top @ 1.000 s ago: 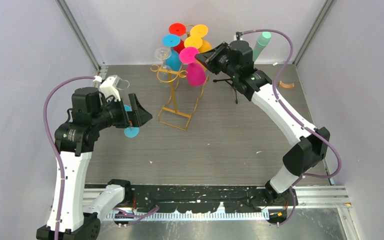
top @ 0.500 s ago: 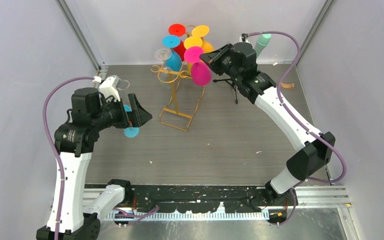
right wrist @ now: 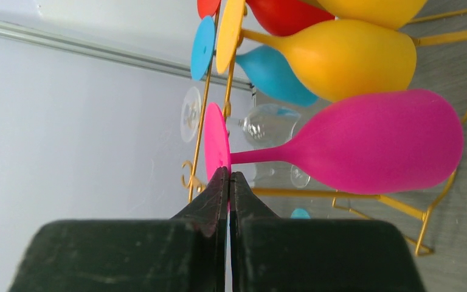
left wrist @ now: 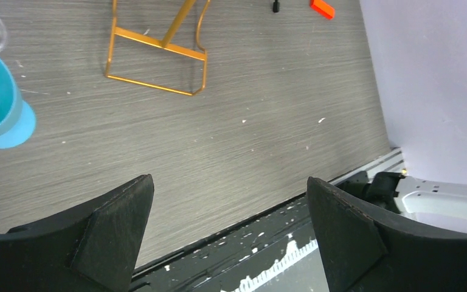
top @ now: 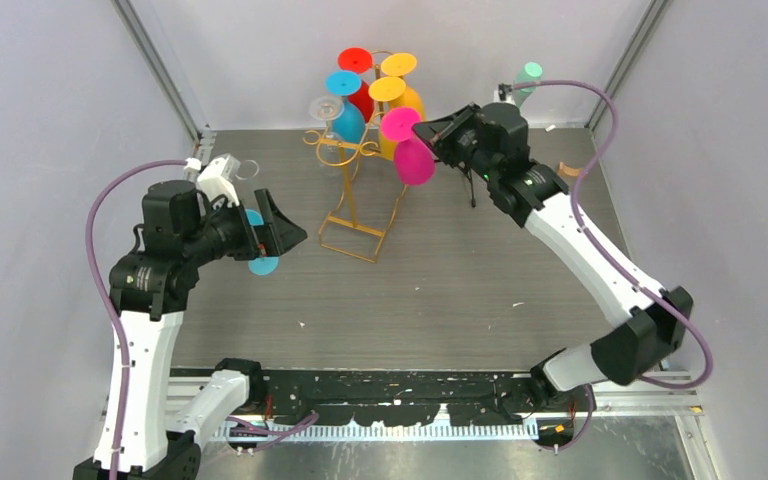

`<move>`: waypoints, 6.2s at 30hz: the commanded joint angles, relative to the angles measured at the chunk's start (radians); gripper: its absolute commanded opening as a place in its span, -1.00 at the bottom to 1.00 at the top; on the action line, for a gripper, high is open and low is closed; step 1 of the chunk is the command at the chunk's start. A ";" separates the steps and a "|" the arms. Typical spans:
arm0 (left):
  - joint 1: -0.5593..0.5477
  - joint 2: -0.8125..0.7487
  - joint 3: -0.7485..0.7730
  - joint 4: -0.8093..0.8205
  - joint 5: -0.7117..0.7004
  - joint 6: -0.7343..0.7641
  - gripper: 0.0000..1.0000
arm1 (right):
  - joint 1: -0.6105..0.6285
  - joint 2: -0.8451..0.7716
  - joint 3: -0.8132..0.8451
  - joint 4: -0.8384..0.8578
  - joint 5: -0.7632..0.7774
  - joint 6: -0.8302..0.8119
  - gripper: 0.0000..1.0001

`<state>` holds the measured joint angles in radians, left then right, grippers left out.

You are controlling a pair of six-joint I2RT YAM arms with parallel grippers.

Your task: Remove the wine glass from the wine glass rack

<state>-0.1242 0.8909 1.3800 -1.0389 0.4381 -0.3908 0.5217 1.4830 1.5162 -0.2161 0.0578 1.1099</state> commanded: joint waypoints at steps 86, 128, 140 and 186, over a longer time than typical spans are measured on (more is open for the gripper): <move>-0.182 0.110 -0.203 -0.133 -0.295 -0.029 -1.00 | 0.118 -0.617 -0.785 -0.010 0.165 0.078 0.52; -0.012 0.189 -0.143 -0.104 -0.657 -0.073 0.77 | 0.113 -0.456 -0.635 0.001 0.168 -0.045 0.90; -0.011 0.041 -0.040 -0.064 -0.522 0.050 0.99 | 0.044 -0.229 -0.201 0.016 0.177 -0.192 0.84; -0.011 -0.078 -0.125 0.013 -0.368 0.087 0.99 | -0.096 0.411 0.546 -0.093 -0.002 -0.210 -0.68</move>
<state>-0.1410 0.8143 1.2484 -1.0573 0.1181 -0.3283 0.4259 1.9556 2.0403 -0.2790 0.0143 0.9218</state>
